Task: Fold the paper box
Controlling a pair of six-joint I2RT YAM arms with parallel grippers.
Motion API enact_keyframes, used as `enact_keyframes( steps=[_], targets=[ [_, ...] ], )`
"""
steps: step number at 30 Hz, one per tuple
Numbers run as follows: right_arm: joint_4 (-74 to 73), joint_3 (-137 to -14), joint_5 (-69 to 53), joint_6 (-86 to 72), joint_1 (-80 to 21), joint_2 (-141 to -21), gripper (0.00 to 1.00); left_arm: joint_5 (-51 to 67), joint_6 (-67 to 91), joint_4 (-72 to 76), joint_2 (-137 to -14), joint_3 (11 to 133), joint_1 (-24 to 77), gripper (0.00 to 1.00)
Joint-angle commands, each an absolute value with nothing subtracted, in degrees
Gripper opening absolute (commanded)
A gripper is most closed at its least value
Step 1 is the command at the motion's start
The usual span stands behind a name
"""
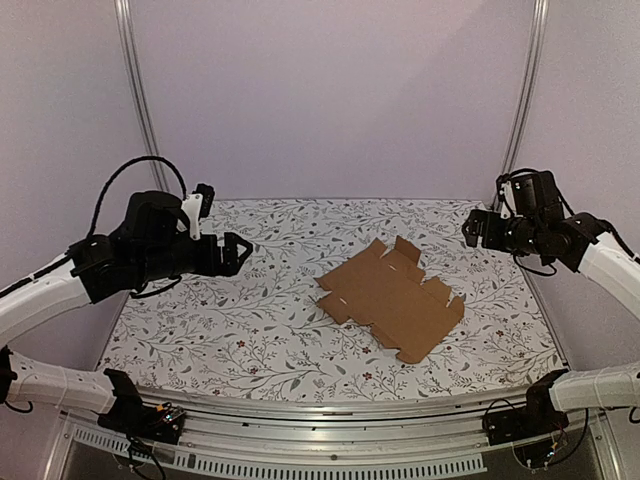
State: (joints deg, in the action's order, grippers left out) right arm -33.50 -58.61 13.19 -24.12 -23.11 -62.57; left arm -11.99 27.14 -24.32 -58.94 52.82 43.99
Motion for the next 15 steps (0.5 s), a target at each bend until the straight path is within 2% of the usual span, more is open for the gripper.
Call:
enact_keyframes(
  steps=[1, 15],
  targets=[
    [-35.8, -60.2, 13.4, -21.5, -23.1, -61.6, 0.99, -13.3, 30.0, -25.6, -57.5, 51.8, 44.2, 0.99],
    [-36.6, -60.1, 10.0, -16.1, -23.1, -57.4, 0.99, -1.3, 46.8, -22.5, -60.7, 43.8, 47.0, 0.97]
  ],
)
